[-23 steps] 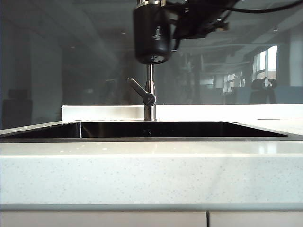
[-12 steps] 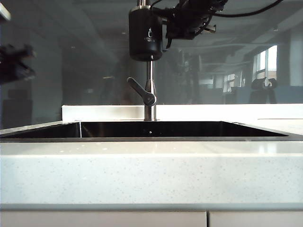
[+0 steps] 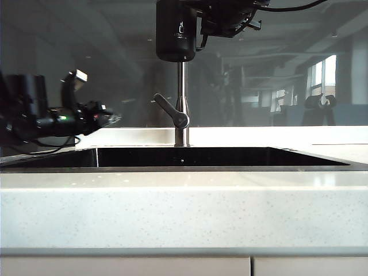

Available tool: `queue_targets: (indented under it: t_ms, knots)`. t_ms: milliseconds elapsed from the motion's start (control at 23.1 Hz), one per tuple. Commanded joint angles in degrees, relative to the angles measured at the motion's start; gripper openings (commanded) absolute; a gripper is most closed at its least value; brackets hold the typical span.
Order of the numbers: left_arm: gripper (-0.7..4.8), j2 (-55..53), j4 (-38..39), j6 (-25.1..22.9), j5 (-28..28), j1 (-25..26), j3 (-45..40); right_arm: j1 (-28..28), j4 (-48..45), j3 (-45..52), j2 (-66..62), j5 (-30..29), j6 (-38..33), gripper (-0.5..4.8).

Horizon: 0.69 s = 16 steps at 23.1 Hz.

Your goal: Pick up the mug next to the sink, go to the faucet to get some water, pour the water into the sink, and finally put the mug back to its place.

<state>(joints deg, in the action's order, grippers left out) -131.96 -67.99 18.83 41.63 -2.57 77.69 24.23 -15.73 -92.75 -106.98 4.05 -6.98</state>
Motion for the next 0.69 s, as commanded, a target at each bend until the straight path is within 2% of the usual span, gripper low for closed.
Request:
queue_targets:
  t_ms: [43, 87, 130, 173, 260, 390, 520, 694]
  knots:
    - [2.61, -5.99, 0.28, 5.53, 5.22, -2.08, 11.96, 0.09, -2.6, -0.72, 0.59, -0.07, -0.48, -0.02]
    - [2.99, -7.17, 1.14, 5.68, 5.42, -2.58, 14.32, 0.09, -2.58, -0.79, 0.59, -0.07, -0.44, -0.02]
    - [3.68, -8.98, 4.07, 5.64, 6.75, -3.96, 19.15, 0.09, -2.58, -1.05, 0.59, -0.04, -0.44, -0.02]
    - [3.84, -9.64, 6.21, 5.27, 7.37, -4.72, 21.46, 0.09, -2.64, -1.16, 0.59, 0.02, -0.28, -0.02]
    - [3.88, -9.99, 13.29, -0.94, 6.99, -7.06, 25.97, 0.09, -3.74, -1.27, 0.57, 0.15, 0.13, -0.02]
    - [3.88, -9.99, 18.16, -6.43, 5.35, -8.41, 29.27, 0.09, -4.24, -1.46, 0.5, 0.35, 2.97, -0.02]
    - [3.84, -9.99, 18.29, -7.32, 2.97, -8.39, 30.25, 0.09, -3.82, -1.46, 0.5, 0.35, 2.97, -0.02]
    - [3.67, -9.99, 17.29, -7.34, 7.08, -8.31, 30.25, 0.09, -3.82, -1.46, 0.5, 0.33, 2.97, -0.02]
